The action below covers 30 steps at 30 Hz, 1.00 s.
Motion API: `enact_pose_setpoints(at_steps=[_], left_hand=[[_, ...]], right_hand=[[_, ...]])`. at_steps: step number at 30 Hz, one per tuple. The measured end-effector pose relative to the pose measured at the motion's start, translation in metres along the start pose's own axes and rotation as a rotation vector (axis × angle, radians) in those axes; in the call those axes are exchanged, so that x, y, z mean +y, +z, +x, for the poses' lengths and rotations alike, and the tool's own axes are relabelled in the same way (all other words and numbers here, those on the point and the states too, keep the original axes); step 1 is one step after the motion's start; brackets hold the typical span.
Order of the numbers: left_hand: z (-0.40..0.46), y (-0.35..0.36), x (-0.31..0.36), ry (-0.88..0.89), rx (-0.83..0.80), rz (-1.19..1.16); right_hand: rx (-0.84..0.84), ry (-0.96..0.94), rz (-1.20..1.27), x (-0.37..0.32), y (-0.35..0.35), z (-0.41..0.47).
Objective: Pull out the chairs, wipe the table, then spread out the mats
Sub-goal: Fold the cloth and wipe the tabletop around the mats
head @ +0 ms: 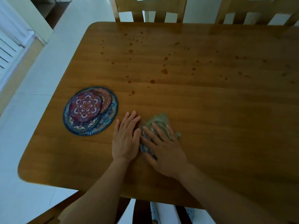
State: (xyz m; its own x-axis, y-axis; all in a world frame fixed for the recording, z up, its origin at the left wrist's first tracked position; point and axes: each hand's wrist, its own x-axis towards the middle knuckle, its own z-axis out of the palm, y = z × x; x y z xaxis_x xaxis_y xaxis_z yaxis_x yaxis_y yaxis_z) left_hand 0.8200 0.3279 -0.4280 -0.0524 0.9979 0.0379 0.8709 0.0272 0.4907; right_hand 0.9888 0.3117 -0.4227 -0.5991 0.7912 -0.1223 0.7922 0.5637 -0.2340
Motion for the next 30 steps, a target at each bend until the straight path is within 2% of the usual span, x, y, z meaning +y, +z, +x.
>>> enact_pose_setpoints(at_steps=[2, 4, 7, 10, 14, 16, 19, 23, 28, 30], left_hand=[[-0.001, -0.001, 0.000, 0.000, 0.000, -0.001], [-0.001, -0.001, 0.000, 0.000, 0.001, 0.002], [0.000, 0.001, 0.000, 0.003, -0.002, 0.036], [0.001, 0.000, 0.002, 0.008, -0.015, 0.056], [0.001, -0.001, 0.003, 0.024, -0.030, 0.056], [0.001, -0.001, 0.002, 0.025, -0.027, 0.047], [0.001, 0.001, 0.000, 0.020, -0.022, 0.042], [0.001, 0.002, -0.001, 0.026, -0.010, 0.024], [0.002, -0.003, -0.006, 0.048, -0.113, 0.028], [0.002, -0.011, -0.005, 0.037, -0.168, -0.085]], right_hand=[[-0.033, -0.076, -0.029, 0.018, 0.002, -0.037], [-0.035, -0.038, -0.066, 0.054, -0.002, -0.073], [-0.025, 0.280, -0.089, 0.105, -0.014, -0.109], [0.008, 0.592, -0.063, 0.123, -0.022, -0.099], [0.136, 0.809, 0.032, 0.108, -0.022, -0.032], [0.108, 0.756, 0.025, 0.089, -0.020, -0.001], [0.083, 0.571, 0.007, 0.044, -0.013, 0.025], [0.077, 0.319, -0.030, -0.006, 0.002, 0.009], [-0.034, -0.036, -0.050, 0.020, 0.007, -0.062], [-0.064, -0.016, -0.059, 0.048, 0.003, -0.098]])
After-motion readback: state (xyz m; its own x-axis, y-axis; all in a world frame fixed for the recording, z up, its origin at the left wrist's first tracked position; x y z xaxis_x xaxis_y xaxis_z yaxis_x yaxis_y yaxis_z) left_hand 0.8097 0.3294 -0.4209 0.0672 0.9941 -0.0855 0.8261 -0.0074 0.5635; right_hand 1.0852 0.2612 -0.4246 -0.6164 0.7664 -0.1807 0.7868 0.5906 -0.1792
